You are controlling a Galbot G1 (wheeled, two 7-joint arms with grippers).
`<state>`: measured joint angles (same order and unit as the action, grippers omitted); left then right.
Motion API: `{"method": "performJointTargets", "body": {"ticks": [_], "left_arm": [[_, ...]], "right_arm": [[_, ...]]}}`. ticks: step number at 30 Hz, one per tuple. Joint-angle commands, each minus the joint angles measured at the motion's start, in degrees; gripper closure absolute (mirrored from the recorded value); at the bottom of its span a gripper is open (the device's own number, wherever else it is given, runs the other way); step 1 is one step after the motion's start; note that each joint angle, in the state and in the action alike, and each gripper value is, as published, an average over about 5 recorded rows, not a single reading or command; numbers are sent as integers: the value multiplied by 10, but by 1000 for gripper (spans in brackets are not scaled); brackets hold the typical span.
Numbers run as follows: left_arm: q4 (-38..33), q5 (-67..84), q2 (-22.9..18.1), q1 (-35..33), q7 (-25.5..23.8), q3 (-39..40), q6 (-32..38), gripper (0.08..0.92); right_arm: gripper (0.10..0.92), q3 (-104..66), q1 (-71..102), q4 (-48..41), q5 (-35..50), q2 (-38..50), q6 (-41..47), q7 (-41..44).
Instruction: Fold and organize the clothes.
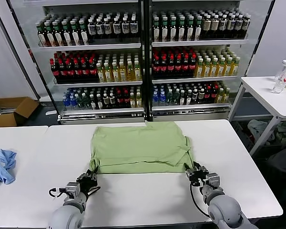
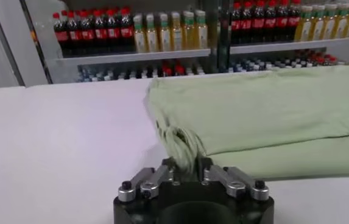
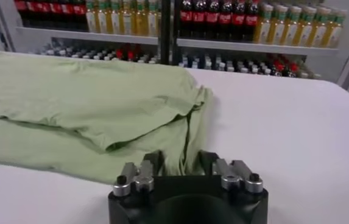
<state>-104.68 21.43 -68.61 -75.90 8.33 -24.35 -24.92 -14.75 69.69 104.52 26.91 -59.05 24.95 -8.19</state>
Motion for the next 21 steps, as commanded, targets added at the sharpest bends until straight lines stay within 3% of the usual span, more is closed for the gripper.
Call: {"method": "performJointTargets", "body": {"ticks": [1, 4, 9, 15, 21], "left_arm": [[-36, 40, 6, -50, -4, -14, 5, 825], [-82, 39, 4, -95, -2, -26, 8, 889], [-194, 8, -14, -211, 1, -42, 13, 909], [-284, -65, -36, -344, 5, -47, 28, 909], [-350, -84, -39, -371, 6, -67, 28, 827]], "right_arm": [[714, 1, 42, 18, 6, 17, -31, 24], [801, -25, 92, 59, 6, 32, -37, 26], [898, -101, 238, 166, -15, 45, -48, 33], [902, -170, 391, 263, -97, 7, -47, 38], [802, -206, 384, 339, -92, -4, -40, 15]]}}
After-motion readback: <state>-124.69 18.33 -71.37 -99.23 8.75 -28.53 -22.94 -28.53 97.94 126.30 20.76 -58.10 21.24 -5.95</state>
